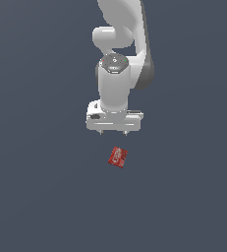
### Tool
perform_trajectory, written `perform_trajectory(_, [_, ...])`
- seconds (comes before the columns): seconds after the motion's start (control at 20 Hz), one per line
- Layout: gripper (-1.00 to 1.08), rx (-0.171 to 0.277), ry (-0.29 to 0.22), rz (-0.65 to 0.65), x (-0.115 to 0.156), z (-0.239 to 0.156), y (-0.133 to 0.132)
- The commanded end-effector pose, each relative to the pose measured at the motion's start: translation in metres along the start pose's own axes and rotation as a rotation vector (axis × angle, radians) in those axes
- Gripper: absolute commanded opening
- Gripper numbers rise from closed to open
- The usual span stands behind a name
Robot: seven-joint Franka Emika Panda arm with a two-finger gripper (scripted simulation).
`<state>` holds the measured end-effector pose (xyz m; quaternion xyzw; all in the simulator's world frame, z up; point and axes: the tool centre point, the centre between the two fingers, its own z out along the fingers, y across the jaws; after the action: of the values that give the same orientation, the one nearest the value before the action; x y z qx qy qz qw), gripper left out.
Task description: Pick up the object and move it to a goal position.
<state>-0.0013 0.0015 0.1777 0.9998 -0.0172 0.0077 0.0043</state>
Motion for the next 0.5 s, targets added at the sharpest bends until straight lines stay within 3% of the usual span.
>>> perform_trajectory(0.0, [1.00,0.000,0.000,0.000,0.0000,0.0000,0.0000])
perform_trajectory(0.45, [1.00,0.016,-0.021,0.041,-0.0051,0.0041,0.0054])
